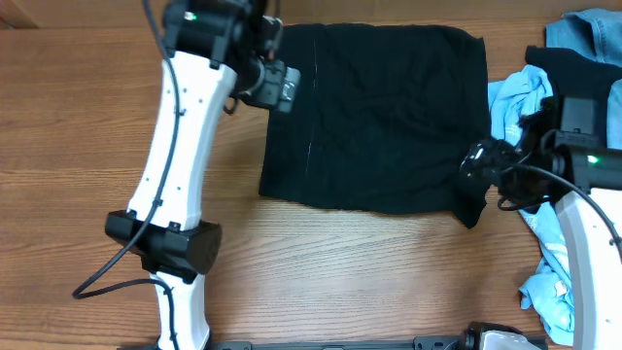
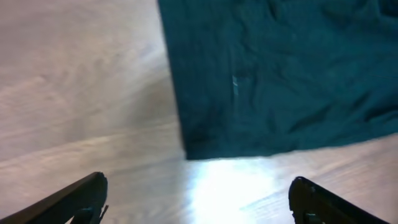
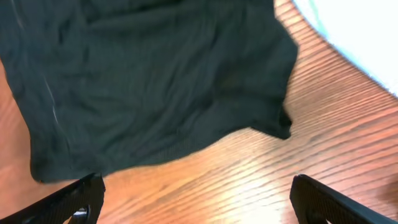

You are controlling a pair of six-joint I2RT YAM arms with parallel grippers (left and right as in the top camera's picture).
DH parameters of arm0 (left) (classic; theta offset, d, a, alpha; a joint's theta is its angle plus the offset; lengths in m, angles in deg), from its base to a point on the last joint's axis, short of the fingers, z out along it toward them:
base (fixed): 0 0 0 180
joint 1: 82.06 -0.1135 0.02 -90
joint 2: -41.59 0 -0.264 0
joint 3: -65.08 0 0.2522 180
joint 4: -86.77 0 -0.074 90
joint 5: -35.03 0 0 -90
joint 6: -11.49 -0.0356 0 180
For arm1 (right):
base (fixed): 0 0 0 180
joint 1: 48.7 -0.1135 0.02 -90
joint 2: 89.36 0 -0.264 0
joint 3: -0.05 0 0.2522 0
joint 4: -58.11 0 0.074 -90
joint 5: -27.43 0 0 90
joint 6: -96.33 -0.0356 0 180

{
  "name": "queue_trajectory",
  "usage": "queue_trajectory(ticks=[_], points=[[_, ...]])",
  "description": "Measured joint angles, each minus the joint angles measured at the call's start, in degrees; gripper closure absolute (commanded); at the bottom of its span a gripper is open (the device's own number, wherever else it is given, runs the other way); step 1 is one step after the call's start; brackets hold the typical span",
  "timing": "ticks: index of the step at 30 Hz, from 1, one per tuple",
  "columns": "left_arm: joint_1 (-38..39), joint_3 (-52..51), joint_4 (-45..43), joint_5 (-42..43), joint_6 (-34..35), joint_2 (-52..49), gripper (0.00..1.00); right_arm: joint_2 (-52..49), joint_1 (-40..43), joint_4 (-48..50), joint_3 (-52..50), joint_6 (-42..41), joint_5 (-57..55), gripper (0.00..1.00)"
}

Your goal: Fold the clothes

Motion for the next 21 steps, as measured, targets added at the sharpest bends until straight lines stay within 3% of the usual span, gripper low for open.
queue_trajectory(ticks=[6, 11, 20, 21], points=[[5.79, -16.35, -1.16, -0.92, 7.61, 0.13, 0.0, 0.0, -1.14, -0.5, 0.0, 0.22, 0.35, 0.0], [5.73, -33.46, -12.5, 0.37, 13.55, 0.48, 0.03, -0.11, -1.14, -0.37, 0.0, 0.28, 0.33, 0.0], [5.73, -55.17, -34.75, 0.79, 18.01, 0.46, 0.16, -0.48, -1.14, -0.22, 0.0, 0.44, 0.33, 0.0], [5.73, -57.22, -37.83, 0.79, 18.1, 0.46, 0.28, -0.48, -1.14, -0.17, 0.0, 0.42, 0.33, 0.0]])
